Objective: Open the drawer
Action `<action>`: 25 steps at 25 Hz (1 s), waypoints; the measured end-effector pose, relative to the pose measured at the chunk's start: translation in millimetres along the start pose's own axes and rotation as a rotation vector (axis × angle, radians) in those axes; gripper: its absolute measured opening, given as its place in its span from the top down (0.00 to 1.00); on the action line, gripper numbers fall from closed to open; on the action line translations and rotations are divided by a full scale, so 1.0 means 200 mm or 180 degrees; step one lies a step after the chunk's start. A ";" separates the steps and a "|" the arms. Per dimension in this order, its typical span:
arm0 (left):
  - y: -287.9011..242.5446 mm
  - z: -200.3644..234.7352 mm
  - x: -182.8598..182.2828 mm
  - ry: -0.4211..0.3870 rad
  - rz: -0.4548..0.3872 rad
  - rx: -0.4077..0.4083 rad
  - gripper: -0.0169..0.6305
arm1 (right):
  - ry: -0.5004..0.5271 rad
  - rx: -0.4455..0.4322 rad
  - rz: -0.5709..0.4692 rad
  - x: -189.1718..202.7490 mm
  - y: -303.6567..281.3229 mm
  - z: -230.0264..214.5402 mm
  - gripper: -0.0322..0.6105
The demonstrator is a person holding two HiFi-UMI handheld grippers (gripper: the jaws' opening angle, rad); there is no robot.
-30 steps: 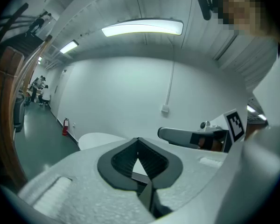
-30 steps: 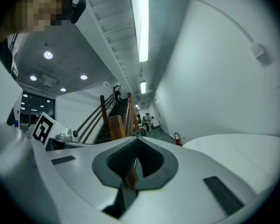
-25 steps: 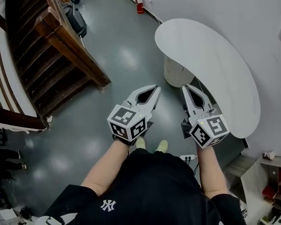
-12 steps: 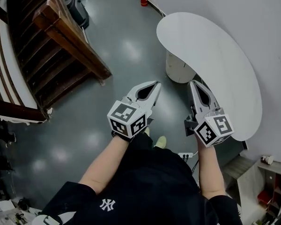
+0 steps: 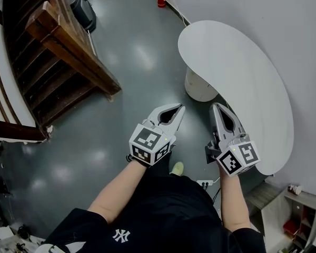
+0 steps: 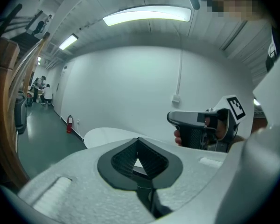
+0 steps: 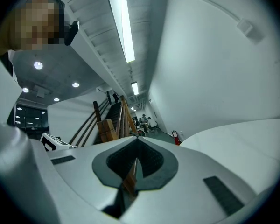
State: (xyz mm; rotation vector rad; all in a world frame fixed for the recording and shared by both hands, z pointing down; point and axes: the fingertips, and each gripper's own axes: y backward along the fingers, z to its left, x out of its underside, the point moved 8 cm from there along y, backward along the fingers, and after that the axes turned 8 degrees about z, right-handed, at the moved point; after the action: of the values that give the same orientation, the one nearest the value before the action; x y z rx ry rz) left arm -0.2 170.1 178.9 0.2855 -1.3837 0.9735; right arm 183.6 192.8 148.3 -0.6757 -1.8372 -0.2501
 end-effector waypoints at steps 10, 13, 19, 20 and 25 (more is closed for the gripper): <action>-0.45 0.56 0.03 -0.0278 0.0089 0.0162 0.96 | -0.0037 0.0189 0.0101 0.03 -0.62 -0.26 0.93; -0.60 0.70 0.07 -0.0315 0.0093 0.0211 0.96 | -0.0012 0.0295 0.0127 0.09 -0.77 -0.35 0.93; -0.94 0.91 0.26 -0.0351 0.0107 0.0233 0.96 | 0.0112 0.0481 0.0143 0.24 -0.98 -0.56 0.93; -1.00 0.94 0.31 -0.0356 0.0118 0.0241 0.96 | 0.0126 0.0493 0.0136 0.27 -1.01 -0.60 0.93; -1.30 1.09 0.65 -0.0292 0.0164 0.0285 0.96 | 0.0133 0.0473 0.0210 0.55 -1.20 -0.78 0.93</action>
State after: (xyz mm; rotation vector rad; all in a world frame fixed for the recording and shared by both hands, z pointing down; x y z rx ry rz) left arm 20.4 -82.4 438.4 0.3671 -1.4386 1.0781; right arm 148.7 -41.3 343.6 -0.6218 -1.7707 -0.0826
